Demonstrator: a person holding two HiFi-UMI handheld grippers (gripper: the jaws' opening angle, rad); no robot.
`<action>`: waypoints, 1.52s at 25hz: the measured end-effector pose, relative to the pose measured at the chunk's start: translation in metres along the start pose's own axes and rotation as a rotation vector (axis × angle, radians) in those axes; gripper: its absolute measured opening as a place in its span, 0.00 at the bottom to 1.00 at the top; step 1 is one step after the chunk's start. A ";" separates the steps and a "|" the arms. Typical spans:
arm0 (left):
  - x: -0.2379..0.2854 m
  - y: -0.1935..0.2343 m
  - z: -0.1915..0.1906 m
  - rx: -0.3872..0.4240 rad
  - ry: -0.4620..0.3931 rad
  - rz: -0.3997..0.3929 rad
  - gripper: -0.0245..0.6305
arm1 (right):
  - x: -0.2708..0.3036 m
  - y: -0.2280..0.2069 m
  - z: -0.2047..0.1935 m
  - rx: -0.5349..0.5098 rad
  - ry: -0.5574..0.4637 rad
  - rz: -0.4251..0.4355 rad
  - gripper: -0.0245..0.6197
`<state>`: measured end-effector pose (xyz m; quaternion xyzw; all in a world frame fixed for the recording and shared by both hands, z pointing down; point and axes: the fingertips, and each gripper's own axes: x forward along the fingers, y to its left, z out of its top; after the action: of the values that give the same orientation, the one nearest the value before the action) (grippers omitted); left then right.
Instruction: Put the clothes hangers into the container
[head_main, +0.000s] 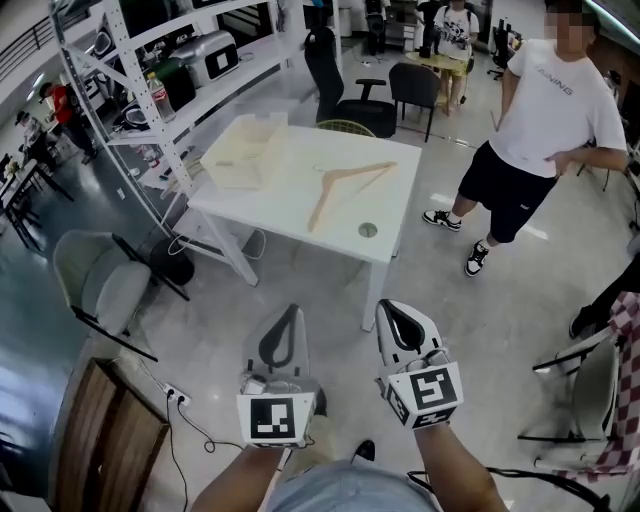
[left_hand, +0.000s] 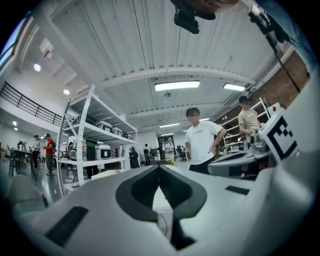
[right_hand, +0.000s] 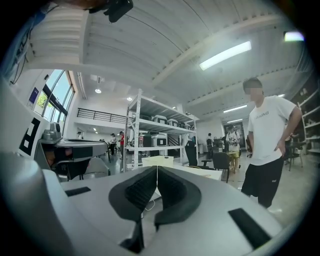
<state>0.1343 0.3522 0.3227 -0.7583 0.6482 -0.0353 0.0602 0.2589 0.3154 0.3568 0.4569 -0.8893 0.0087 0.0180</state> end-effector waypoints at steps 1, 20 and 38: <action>0.009 0.006 -0.003 -0.005 0.003 -0.003 0.06 | 0.011 -0.002 -0.001 0.000 0.002 -0.004 0.05; 0.180 0.141 -0.013 -0.003 -0.062 -0.113 0.06 | 0.225 -0.020 0.019 -0.019 -0.020 -0.108 0.05; 0.274 0.169 -0.063 -0.042 0.031 -0.147 0.06 | 0.313 -0.062 -0.021 0.004 0.080 -0.145 0.06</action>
<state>0.0036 0.0529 0.3548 -0.8044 0.5921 -0.0378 0.0312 0.1273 0.0256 0.3906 0.5196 -0.8523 0.0273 0.0531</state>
